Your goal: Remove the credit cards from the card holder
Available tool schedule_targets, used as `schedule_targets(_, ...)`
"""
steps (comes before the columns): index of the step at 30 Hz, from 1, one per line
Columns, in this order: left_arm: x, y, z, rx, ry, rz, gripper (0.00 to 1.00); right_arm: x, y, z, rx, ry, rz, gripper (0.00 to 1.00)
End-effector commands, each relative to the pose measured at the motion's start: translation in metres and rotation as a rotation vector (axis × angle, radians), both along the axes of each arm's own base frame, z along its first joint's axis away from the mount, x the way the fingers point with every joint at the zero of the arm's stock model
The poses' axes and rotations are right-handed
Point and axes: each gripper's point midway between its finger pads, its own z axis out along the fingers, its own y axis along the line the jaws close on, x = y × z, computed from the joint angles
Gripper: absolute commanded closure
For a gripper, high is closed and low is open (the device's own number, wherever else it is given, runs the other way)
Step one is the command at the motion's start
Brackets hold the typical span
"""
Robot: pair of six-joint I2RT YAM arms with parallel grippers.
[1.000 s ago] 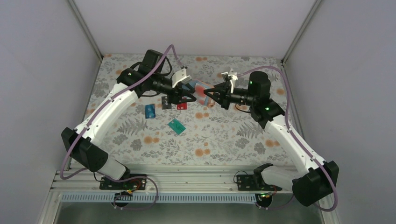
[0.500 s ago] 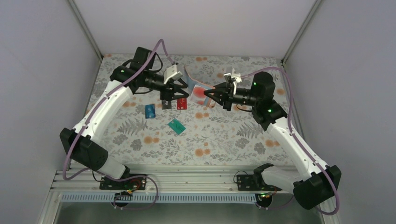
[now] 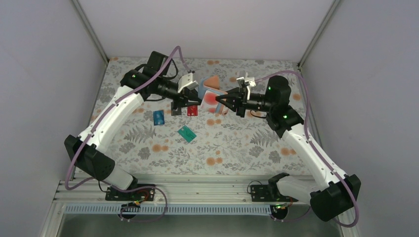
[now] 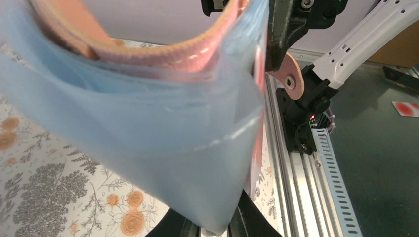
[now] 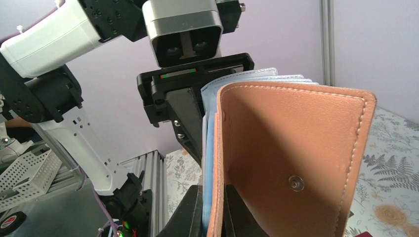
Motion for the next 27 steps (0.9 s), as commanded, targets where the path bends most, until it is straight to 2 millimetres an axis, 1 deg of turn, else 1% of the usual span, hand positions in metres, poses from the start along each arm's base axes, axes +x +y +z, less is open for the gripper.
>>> schedule_targets(1, -0.008, -0.005, 0.023, -0.051, -0.060, -0.037, 0.83, 0.013, 0.000, 0.004, 0.011, 0.018, -0.040, 0.96)
schedule_targets(6, 0.015, 0.018, 0.030, -0.033, -0.105, 0.078, 0.70, 0.026, -0.007, 0.000, -0.001, 0.055, -0.107, 0.96)
schedule_targets(7, 0.017, 0.024, 0.033, -0.034, -0.112, 0.094, 0.67, 0.028, -0.008, -0.001, -0.002, 0.058, -0.115, 0.96)
schedule_targets(9, 0.016, 0.030, 0.036, -0.027, -0.131, 0.102, 0.63, 0.031, -0.009, -0.002, -0.008, 0.067, -0.133, 0.96)
schedule_targets(10, 0.013, 0.031, 0.037, -0.023, -0.138, 0.096, 0.61, 0.032, -0.010, -0.003, -0.011, 0.069, -0.137, 0.96)
schedule_targets(12, 0.001, 0.029, 0.040, -0.030, -0.129, 0.049, 0.58, 0.034, -0.010, -0.003, -0.013, 0.070, -0.144, 0.96)
schedule_targets(14, -0.021, 0.021, 0.041, -0.041, -0.115, -0.034, 0.57, 0.034, -0.010, -0.003, -0.013, 0.070, -0.146, 0.96)
schedule_targets(16, -0.042, 0.009, 0.038, -0.031, -0.110, -0.109, 0.57, 0.034, -0.010, -0.003, -0.014, 0.070, -0.145, 0.96)
schedule_targets(17, -0.050, 0.004, 0.035, -0.022, -0.108, -0.136, 0.57, 0.034, -0.010, -0.003, -0.014, 0.070, -0.145, 0.96)
schedule_targets(19, -0.056, -0.002, 0.034, -0.024, -0.094, -0.167, 0.57, 0.034, -0.010, -0.004, -0.016, 0.072, -0.143, 0.96)
schedule_targets(22, -0.045, -0.008, 0.034, -0.022, -0.082, -0.134, 0.58, 0.033, -0.010, -0.004, -0.018, 0.073, -0.133, 0.96)
schedule_targets(25, -0.028, -0.009, 0.025, 0.013, -0.098, -0.077, 0.62, 0.029, -0.010, -0.003, -0.018, 0.066, -0.125, 0.96)
schedule_targets(27, -0.018, -0.007, 0.021, 0.022, -0.103, -0.042, 0.62, 0.028, -0.010, -0.002, -0.019, 0.061, -0.122, 0.96)
